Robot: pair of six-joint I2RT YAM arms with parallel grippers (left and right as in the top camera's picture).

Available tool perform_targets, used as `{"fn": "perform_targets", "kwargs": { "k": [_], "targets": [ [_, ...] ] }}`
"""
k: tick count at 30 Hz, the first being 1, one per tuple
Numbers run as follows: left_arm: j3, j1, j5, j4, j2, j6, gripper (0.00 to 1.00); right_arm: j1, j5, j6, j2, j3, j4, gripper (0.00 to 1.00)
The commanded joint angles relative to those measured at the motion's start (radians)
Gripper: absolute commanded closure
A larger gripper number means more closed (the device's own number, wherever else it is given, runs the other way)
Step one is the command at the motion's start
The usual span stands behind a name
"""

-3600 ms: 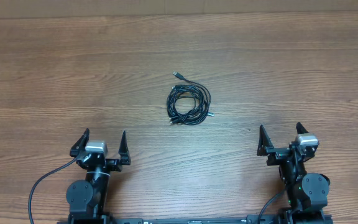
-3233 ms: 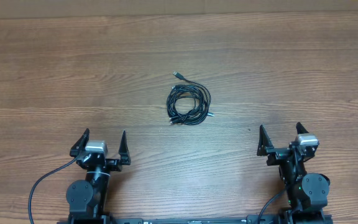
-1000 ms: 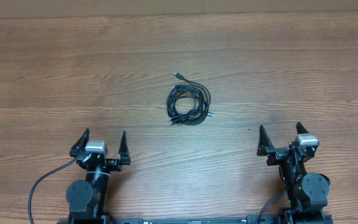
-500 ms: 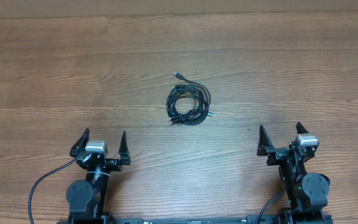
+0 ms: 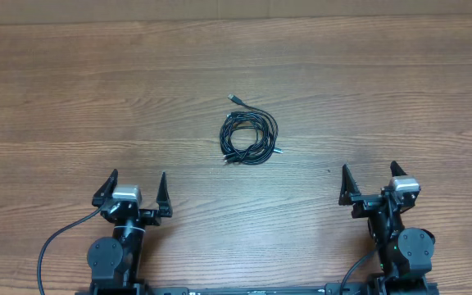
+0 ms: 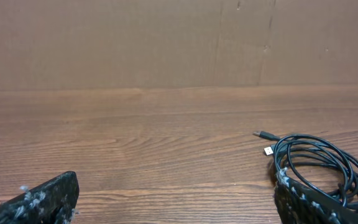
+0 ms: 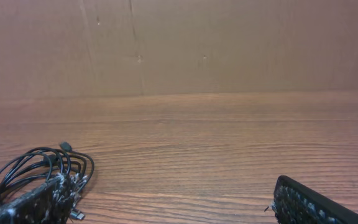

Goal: Untangle cables

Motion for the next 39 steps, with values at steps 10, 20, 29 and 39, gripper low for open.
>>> {"fn": "perform_targets", "kwargs": {
  "k": [10, 20, 29, 39],
  "targets": [
    [-0.003, 0.005, -0.007, -0.004, -0.010, 0.023, 0.00, 0.003, 0.002, -0.005, -0.002, -0.010, 0.005, 0.00],
    [-0.003, 0.005, -0.007, -0.004, -0.010, 0.023, 0.00, 0.003, 0.002, -0.005, -0.002, -0.010, 0.005, 0.00],
    [-0.003, 0.005, 0.002, -0.002, -0.010, 0.017, 0.00, 0.003, 0.002, -0.005, -0.002, -0.010, 0.005, 0.00],
    [-0.003, 0.005, -0.025, -0.006, -0.010, 0.013, 0.00, 0.003, 0.002, -0.005, -0.002, -0.010, 0.005, 0.00]
  ]
}}
